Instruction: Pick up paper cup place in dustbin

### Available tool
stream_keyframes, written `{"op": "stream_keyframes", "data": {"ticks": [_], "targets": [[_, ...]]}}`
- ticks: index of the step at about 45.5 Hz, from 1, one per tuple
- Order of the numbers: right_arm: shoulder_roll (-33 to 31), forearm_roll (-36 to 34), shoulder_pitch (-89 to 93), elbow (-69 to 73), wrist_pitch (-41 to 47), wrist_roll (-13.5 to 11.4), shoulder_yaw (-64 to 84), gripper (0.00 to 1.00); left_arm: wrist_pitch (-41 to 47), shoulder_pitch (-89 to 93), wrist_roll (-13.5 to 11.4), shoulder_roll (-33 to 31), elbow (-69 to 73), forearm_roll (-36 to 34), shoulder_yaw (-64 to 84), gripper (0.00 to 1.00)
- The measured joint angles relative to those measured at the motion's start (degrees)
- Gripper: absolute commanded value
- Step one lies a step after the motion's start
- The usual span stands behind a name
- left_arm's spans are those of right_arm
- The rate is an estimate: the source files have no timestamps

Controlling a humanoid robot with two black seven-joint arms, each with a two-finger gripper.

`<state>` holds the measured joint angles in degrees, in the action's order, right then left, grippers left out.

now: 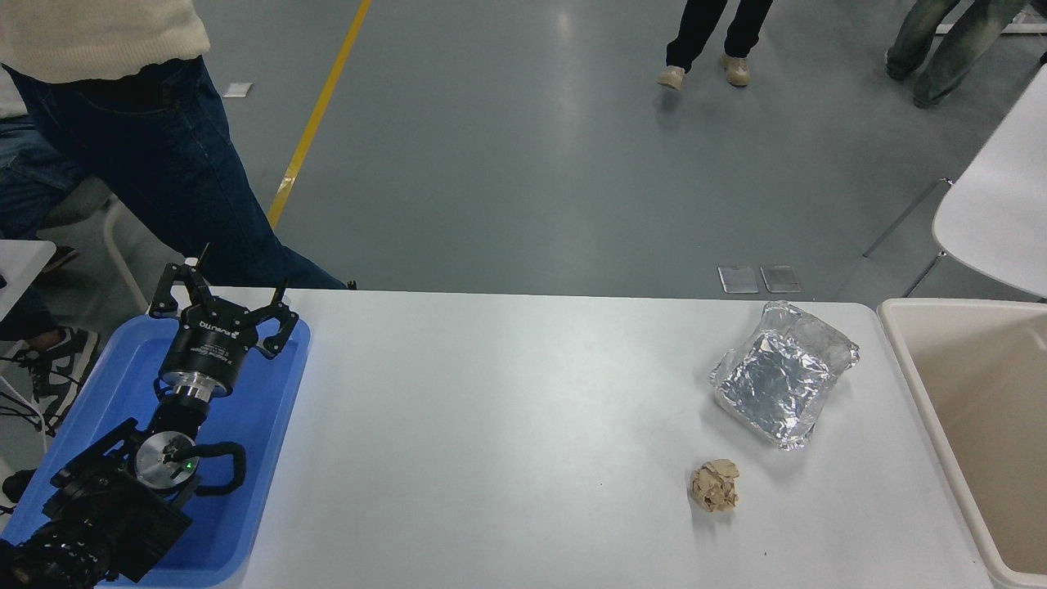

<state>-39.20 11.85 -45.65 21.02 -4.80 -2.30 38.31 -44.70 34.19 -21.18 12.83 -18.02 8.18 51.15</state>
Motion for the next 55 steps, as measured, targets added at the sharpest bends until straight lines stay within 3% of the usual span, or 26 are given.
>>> {"op": "stream_keyframes", "data": {"ticks": [1,12,27,43,55], "targets": [[-0.75,0.76,-0.79,1.52,-0.01,-0.01,-0.04,1.0,0.0,0.0,0.0,0.0,0.0,0.0,0.0,1.0],[-5.54,4.75,-10.37,15.09,0.86,0.01,4.23,1.0,0.0,0.0,0.01,0.0,0.0,-0.01,0.0,1.0],[-6.95,6.72,-36.67,36.89,9.61,0.06,24.98,1.0,0.0,0.0,0.09,0.0,0.0,0.02,0.0,1.0],[2.22,7.15,-61.84,45.53,37.74,0.1,36.19,1.0,-0.02,0.0,0.09,0.01,0.0,-0.01,0.0,1.0],[11.47,6.96,-70.72,47.11,46.34,0.04,37.79,1.0,-0.04,0.01,0.09,0.0,0.0,0.0,0.0,1.0]]}}
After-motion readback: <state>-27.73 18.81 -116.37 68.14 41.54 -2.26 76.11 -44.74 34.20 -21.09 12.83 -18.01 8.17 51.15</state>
